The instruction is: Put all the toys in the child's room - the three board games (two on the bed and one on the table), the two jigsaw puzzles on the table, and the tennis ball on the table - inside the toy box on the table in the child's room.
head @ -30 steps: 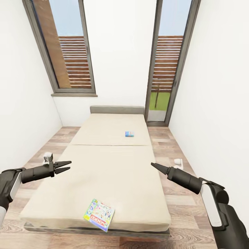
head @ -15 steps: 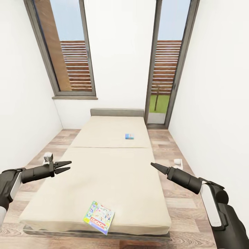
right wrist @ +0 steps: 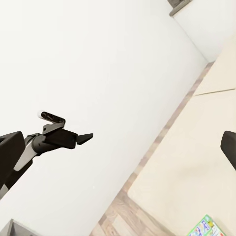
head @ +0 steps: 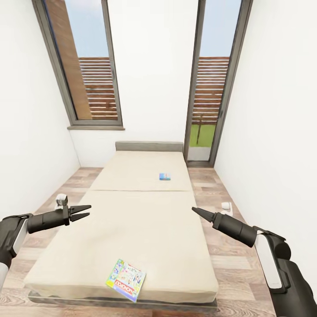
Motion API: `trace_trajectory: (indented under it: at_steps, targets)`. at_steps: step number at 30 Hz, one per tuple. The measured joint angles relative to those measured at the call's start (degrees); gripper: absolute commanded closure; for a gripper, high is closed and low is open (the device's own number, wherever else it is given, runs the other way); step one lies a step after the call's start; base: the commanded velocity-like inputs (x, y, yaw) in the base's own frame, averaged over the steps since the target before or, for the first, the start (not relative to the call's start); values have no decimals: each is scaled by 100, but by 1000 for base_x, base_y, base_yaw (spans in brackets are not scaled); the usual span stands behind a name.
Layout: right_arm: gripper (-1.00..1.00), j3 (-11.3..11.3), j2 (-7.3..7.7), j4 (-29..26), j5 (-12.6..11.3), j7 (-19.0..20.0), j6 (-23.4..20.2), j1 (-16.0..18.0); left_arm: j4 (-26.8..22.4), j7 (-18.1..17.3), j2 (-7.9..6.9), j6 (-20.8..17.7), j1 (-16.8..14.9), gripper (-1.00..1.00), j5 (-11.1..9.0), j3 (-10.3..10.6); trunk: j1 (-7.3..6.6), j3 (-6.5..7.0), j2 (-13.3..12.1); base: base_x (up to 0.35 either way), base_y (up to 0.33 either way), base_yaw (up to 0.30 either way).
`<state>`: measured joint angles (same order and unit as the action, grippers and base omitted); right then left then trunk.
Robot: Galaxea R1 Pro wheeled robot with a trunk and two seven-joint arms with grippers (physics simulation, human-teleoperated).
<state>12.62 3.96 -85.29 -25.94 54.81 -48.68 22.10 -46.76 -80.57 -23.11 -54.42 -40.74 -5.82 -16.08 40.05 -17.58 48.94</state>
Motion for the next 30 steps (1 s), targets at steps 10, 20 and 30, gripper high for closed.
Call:
trace_trajectory:
  at_steps: [10, 20, 30]
  targets:
    - [-100, 0, 0, 17, -11, -3, 185, 0, 0, 2, -5, 0, 0, -100, 0, 0, 0, 93, 0, 0, 0, 0]
    - [-100, -5, 0, 42, -13, -7, 220, 0, 0, -1, -3, 0, 0, -100, 0, 0, 0, 187, 0, 0, 0, 0]
    - [-100, -17, 0, 81, -21, -226, 222, 0, 0, 2, 0, 0, 0, -100, 0, 0, 0, 280, 0, 0, 0, 0]
